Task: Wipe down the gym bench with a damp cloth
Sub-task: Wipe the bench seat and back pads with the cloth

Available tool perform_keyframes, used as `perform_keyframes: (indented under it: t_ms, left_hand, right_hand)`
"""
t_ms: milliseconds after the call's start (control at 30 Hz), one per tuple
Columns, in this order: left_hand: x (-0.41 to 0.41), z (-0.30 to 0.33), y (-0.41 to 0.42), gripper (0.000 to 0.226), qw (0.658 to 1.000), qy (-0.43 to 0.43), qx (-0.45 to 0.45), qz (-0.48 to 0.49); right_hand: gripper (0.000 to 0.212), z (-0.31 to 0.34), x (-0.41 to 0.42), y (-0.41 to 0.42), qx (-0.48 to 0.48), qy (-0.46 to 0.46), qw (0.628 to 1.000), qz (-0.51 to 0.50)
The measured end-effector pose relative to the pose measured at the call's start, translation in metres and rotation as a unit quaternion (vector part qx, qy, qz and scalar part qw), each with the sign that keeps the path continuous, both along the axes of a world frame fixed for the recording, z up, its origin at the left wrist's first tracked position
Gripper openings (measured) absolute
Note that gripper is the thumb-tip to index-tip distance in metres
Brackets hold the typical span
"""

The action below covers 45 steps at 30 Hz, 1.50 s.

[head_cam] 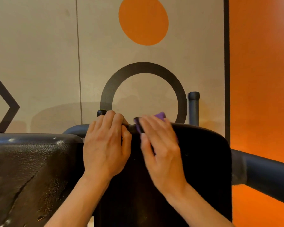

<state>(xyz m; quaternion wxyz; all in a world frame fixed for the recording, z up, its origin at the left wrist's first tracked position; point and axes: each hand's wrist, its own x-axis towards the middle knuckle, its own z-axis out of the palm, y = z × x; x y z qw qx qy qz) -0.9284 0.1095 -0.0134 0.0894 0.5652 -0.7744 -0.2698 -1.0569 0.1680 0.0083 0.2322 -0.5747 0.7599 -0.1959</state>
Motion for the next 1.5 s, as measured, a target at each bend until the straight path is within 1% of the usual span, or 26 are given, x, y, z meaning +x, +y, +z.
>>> perform_keyframes:
  t_ms: [67,100,133,200,267,300,367,433,467,500,567,633,733,833,867,933,1000,1067,1133,1167,1233,1267,1333,1400,1433,1500]
  left_hand:
    - [0.000,0.000,0.000,0.021,1.000,0.002,-0.005,0.006]
    - [0.001,0.000,0.001,0.020,1.000,0.007,-0.007,0.008]
    - [0.001,0.000,0.001,0.020,1.000,0.015,-0.008,0.010]
    - [0.001,-0.001,0.000,0.020,1.000,0.029,-0.006,0.010]
    - [0.001,-0.001,0.001,0.018,0.999,0.029,-0.010,0.012]
    - [0.002,-0.001,0.001,0.017,0.999,0.033,-0.009,0.015]
    - [0.002,0.001,-0.001,0.014,0.998,0.059,0.006,0.033]
    - [0.007,0.006,-0.002,0.016,0.995,0.087,0.016,0.035]
    - [0.012,0.011,-0.002,0.019,0.996,0.087,0.013,0.027]
    - [0.020,0.017,-0.003,0.021,0.997,0.076,0.005,0.015]
    - [0.043,0.028,-0.003,0.026,0.999,0.035,-0.018,-0.010]
    - [0.072,0.035,-0.001,0.030,0.999,-0.016,-0.033,-0.018]
    - [0.105,0.035,0.004,0.035,0.997,-0.067,-0.020,-0.029]
    - [0.123,0.031,0.008,0.040,0.995,-0.091,-0.012,-0.029]
    - [0.126,0.029,0.008,0.041,0.995,-0.095,-0.012,-0.029]
    - [0.131,0.025,0.008,0.043,0.994,-0.101,-0.019,-0.037]
    - [0.132,0.021,0.009,0.041,0.994,-0.095,-0.037,-0.039]
    - [0.130,0.020,0.010,0.038,0.994,-0.090,-0.047,-0.037]
    - [0.130,0.019,0.009,0.037,0.994,-0.095,-0.049,-0.037]
    - [0.130,0.019,0.009,0.037,0.993,-0.097,-0.048,-0.039]
    - [0.130,0.019,0.008,0.036,0.994,-0.096,-0.045,-0.038]
    - [0.130,0.019,0.007,0.035,0.994,-0.091,-0.047,-0.037]
    - [0.130,0.018,0.008,0.035,0.994,-0.084,-0.055,-0.038]
    - [0.130,0.018,0.008,0.034,0.994,-0.085,-0.065,-0.037]
    - [0.130,0.018,0.008,0.033,0.993,-0.087,-0.069,-0.037]
    - [0.130,0.018,0.007,0.034,0.992,-0.092,-0.071,-0.042]
  right_hand:
    - [0.039,0.002,0.007,-0.005,0.005,0.008,0.993,0.117]
    - [0.040,0.002,-0.009,-0.002,0.013,0.011,0.990,0.142]
    - [0.041,0.002,-0.031,0.003,0.025,0.009,0.991,0.132]
    - [0.041,0.007,-0.065,0.016,0.042,-0.019,0.999,0.011]
    - [0.041,0.007,-0.047,0.014,0.037,-0.024,0.997,-0.060]
    - [0.040,0.005,-0.026,0.007,0.030,-0.010,0.999,-0.042]
    - [0.040,0.003,0.014,-0.002,0.014,0.008,0.999,0.050]
    - [0.041,0.007,0.011,-0.006,0.020,0.026,0.990,0.135]
    - [0.042,0.008,-0.002,-0.004,0.028,0.032,0.988,0.145]
    - [0.041,0.009,-0.017,-0.001,0.039,0.029,0.991,0.124]
    - [0.038,0.011,-0.034,0.005,0.043,-0.006,0.999,0.008]
    - [0.035,0.010,-0.010,0.001,0.021,-0.012,0.999,-0.048]
    - [0.031,0.005,0.046,-0.012,-0.006,0.023,0.999,0.045]
    - [0.036,0.009,0.034,-0.019,0.021,0.044,0.982,0.180]
    - [0.038,0.010,0.018,-0.017,0.034,0.040,0.983,0.175]
    - [0.036,0.014,-0.012,-0.010,0.049,0.010,0.996,0.071]
    - [0.033,0.013,-0.008,-0.005,0.025,0.022,0.999,-0.025]
    - [0.030,0.009,0.034,-0.014,0.010,0.057,0.998,-0.008]
    - [0.025,-0.001,0.081,-0.025,0.008,0.138,0.987,0.086]
    - [0.024,-0.002,0.093,-0.029,0.009,0.181,0.975,0.132]
    - [0.027,0.004,0.082,-0.034,0.017,0.188,0.965,0.184]
    - [0.028,0.006,0.065,-0.032,0.023,0.164,0.971,0.171]
    - [0.029,0.013,0.030,-0.027,0.051,0.098,0.991,0.074]
    - [0.029,0.014,0.023,-0.026,0.056,0.068,0.996,-0.021]
    - [0.029,0.012,0.035,-0.029,0.052,0.076,0.995,-0.025]
    - [0.027,0.006,0.070,-0.031,0.046,0.112,0.992,0.033]
